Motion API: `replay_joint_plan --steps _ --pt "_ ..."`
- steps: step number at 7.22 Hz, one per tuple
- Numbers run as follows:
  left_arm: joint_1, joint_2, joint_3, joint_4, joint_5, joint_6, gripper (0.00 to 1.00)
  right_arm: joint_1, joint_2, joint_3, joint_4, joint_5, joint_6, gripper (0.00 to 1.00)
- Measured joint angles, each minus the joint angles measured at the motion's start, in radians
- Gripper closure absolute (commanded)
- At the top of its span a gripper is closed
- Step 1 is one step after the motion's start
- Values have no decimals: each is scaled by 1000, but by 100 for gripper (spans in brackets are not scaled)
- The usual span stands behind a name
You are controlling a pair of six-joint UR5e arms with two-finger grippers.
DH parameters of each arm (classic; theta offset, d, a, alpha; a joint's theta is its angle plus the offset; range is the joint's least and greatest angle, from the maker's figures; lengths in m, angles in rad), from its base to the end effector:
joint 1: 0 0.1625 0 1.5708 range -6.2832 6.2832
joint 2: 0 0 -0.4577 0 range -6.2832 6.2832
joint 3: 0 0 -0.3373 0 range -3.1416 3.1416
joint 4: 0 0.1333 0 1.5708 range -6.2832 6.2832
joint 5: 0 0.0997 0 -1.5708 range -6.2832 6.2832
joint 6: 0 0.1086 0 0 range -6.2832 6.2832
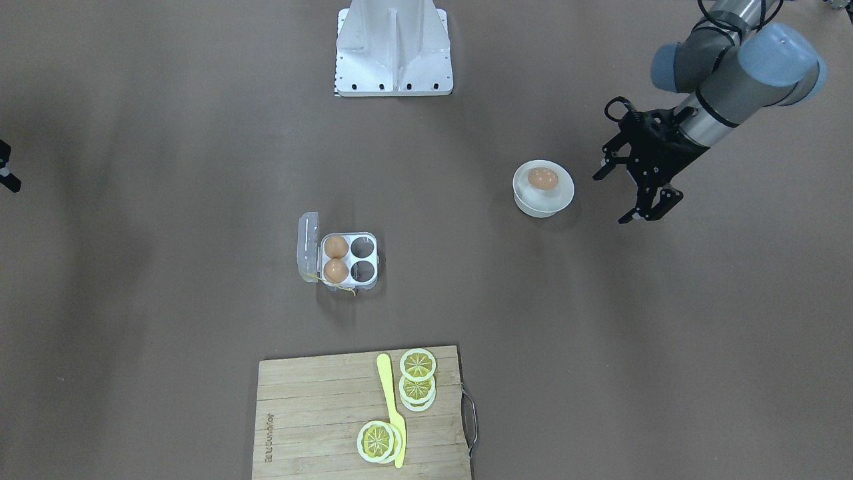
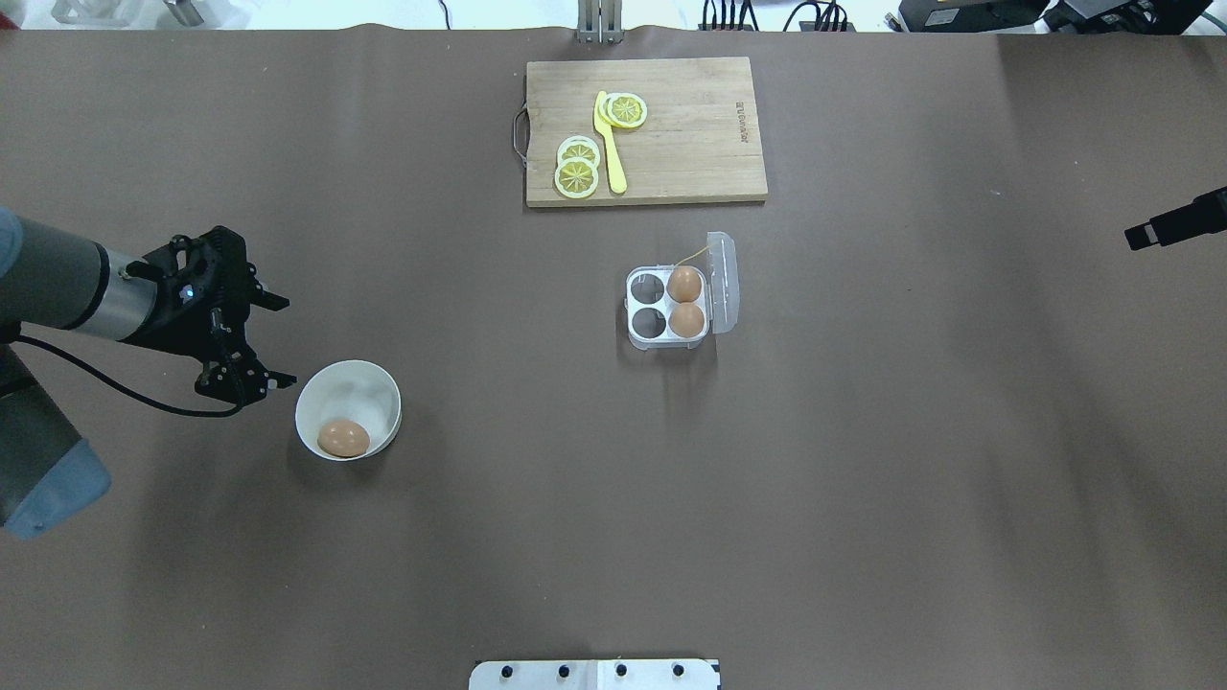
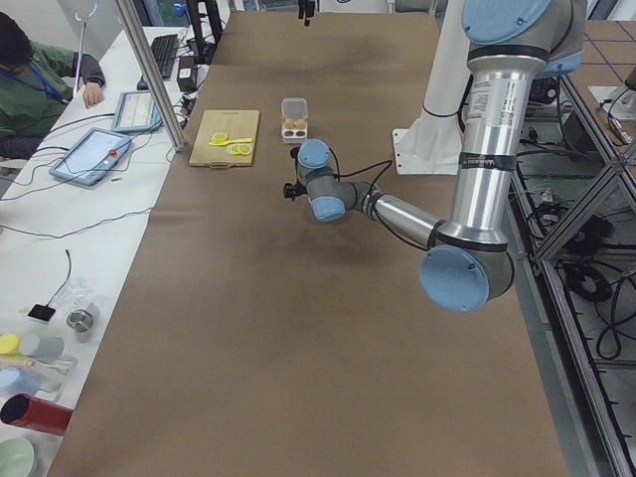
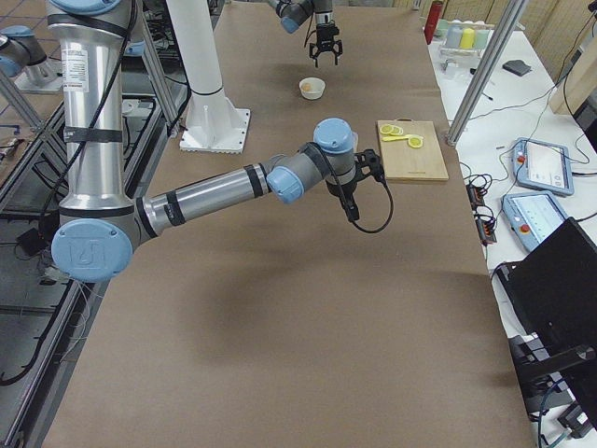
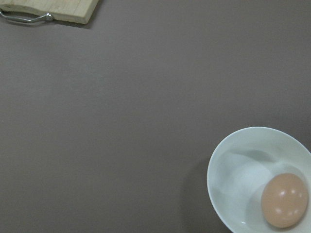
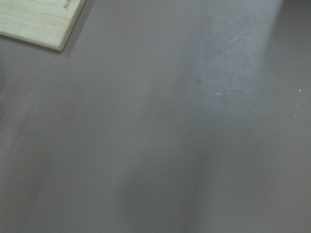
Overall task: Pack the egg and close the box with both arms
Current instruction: 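Move the left gripper down into the white bowl over the brown egg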
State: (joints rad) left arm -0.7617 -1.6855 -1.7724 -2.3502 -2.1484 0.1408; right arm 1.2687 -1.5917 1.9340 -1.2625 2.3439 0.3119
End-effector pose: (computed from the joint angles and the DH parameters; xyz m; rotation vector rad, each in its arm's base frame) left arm 0.3104 -0.3983 0.4652 0.8869 0.8903 1.1453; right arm -0.0744 -0.4320 0.5084 0.3633 -0.8967 -0.2423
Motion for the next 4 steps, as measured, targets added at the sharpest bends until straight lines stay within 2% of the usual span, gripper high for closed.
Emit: replay_joint_plan --steps 4 --pt "91 -9 15 -3 17 -1 12 0 -1 -1 0 -1 1 0"
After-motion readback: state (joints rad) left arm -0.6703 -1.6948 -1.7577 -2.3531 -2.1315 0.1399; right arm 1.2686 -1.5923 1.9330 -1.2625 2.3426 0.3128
